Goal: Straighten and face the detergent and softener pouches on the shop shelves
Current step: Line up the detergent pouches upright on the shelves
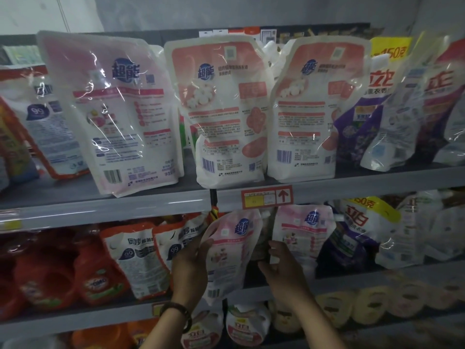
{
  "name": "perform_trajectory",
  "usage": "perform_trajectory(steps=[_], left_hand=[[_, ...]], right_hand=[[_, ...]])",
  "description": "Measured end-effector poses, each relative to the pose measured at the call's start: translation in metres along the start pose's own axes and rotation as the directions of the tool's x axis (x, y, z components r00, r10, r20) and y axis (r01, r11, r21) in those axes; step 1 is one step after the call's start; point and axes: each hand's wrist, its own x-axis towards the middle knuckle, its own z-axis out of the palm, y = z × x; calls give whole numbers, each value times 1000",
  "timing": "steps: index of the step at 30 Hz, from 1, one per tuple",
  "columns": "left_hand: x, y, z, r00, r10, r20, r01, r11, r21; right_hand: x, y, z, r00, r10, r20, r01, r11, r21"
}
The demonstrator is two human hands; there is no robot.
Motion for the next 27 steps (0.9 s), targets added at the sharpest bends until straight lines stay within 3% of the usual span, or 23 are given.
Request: perform_trajectory(steps=[5, 8, 14, 21, 27], left_hand=[[-5, 17, -16, 1000, 14, 27, -16, 998, 55], [-15, 24, -21, 998, -3, 58, 3, 1000, -8], [-26, 31, -36, 999, -17, 35, 19, 998, -61], [-28, 50, -72, 1000, 1, -8, -2, 981, -195], [-27, 78, -115, 993, 65, -103, -87, 969, -232]], right_hand=[[5, -2, 5, 1000, -12, 17, 11, 999, 44], [8, 2, 12, 1000, -12, -13, 12, 1000, -27], [-1, 0, 15, 994, -5, -108, 6, 1000, 8], [-18, -39, 20, 984, -55, -171, 85, 980, 178], [-27, -90, 22, 971, -180, -157, 191, 980, 58]])
